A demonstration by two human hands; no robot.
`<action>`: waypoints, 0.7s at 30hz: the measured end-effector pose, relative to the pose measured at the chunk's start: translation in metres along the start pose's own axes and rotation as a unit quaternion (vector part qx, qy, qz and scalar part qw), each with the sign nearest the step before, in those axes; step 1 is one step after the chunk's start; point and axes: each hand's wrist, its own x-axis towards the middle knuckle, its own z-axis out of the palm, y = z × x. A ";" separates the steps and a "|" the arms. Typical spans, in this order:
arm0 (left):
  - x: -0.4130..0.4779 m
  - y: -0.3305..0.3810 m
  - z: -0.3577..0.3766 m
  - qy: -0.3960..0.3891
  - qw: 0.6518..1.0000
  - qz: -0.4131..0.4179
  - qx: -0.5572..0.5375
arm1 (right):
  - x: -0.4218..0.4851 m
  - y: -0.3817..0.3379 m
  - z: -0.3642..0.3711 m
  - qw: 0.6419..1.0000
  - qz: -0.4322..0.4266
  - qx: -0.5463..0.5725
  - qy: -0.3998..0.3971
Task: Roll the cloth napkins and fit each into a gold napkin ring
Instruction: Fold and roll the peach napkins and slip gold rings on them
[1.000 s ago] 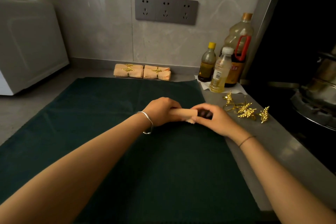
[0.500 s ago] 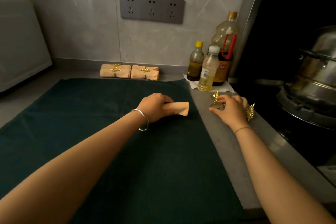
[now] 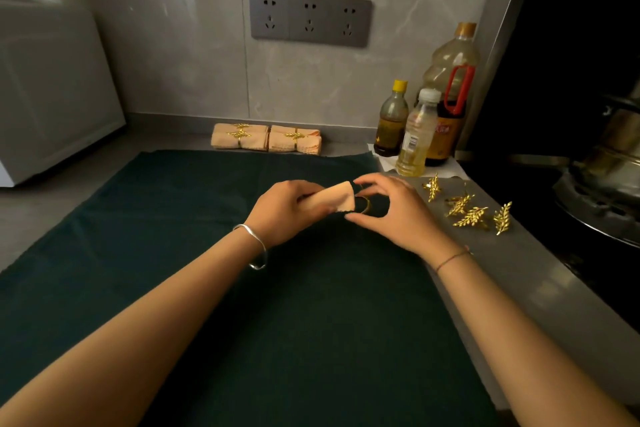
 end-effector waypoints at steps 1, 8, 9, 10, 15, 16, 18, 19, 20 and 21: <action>-0.002 -0.001 0.001 0.000 1.000 0.001 -0.006 | 0.000 -0.003 0.002 0.999 -0.003 0.035 0.008; -0.007 -0.005 0.002 -0.030 0.999 0.009 -0.040 | -0.006 -0.001 0.015 0.970 0.029 0.239 0.040; -0.008 -0.004 0.001 -0.037 0.998 0.014 -0.041 | -0.008 -0.002 0.015 0.963 0.030 0.263 0.043; -0.008 -0.005 0.000 -0.043 0.998 0.018 -0.044 | -0.008 -0.003 0.016 0.959 0.031 0.278 0.044; -0.010 -0.008 -0.007 -0.074 0.994 0.015 -0.075 | -0.009 -0.010 0.016 0.956 0.012 0.292 0.039; -0.010 -0.008 -0.008 -0.082 0.993 0.006 -0.084 | -0.010 -0.011 0.016 0.956 0.006 0.292 0.038; -0.010 -0.008 -0.009 -0.098 0.991 -0.004 -0.093 | -0.011 -0.012 0.014 0.959 -0.008 0.282 0.031; -0.010 -0.008 -0.010 -0.105 0.990 -0.005 -0.090 | -0.012 -0.013 0.014 0.961 -0.014 0.274 0.025; -0.010 -0.009 -0.011 -0.112 0.990 -0.004 -0.085 | -0.012 -0.014 0.013 0.964 -0.018 0.266 0.018; -0.009 -0.009 -0.012 -0.120 0.990 -0.004 -0.079 | -0.013 -0.014 0.013 0.965 -0.020 0.260 0.010</action>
